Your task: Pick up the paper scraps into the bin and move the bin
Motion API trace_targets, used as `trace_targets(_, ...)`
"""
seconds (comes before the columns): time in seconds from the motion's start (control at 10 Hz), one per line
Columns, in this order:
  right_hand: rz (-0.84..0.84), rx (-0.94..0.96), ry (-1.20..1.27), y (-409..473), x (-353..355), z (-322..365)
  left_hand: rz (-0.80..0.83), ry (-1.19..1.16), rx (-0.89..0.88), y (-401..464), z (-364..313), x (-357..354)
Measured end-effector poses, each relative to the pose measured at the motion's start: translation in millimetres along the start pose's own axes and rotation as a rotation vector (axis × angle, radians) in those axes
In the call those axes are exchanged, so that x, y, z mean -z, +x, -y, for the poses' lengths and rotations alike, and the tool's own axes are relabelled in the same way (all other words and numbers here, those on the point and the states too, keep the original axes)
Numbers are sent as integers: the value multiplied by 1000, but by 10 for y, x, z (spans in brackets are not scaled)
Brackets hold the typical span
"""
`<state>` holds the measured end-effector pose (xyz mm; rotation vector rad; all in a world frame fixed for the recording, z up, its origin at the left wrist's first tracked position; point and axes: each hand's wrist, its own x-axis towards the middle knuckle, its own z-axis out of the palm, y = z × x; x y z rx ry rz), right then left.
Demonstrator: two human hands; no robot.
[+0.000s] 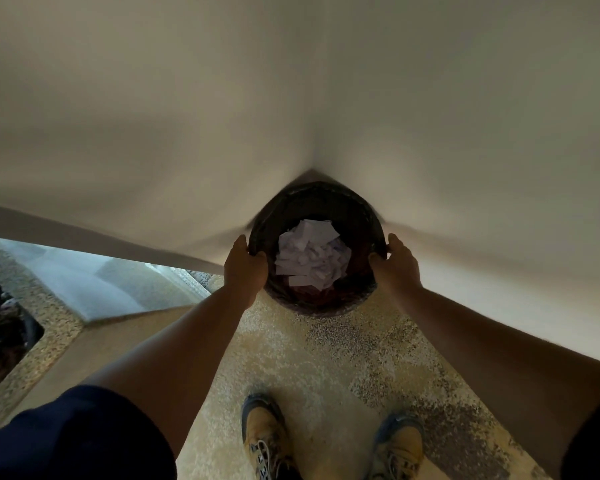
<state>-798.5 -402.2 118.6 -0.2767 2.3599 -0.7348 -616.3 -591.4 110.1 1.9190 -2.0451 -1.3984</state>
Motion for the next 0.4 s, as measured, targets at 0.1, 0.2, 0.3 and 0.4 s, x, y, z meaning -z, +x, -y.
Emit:
trace_targets(0.1,-28,73,-85,-173,-66,-1,-97,46,24,-218,-73,-44)
trace_targets(0.2,-41,150,-218,-413,-121,50,-164,181,-227,-532,-243,-95)
trace_targets(0.3,-24,245,-217,-648,-74,198,-113,299,-355,-776,-384,-81)
trace_targets(0.4,22,423,-208,-1017,170,475,-95,383,-536,-1099,-626,119)
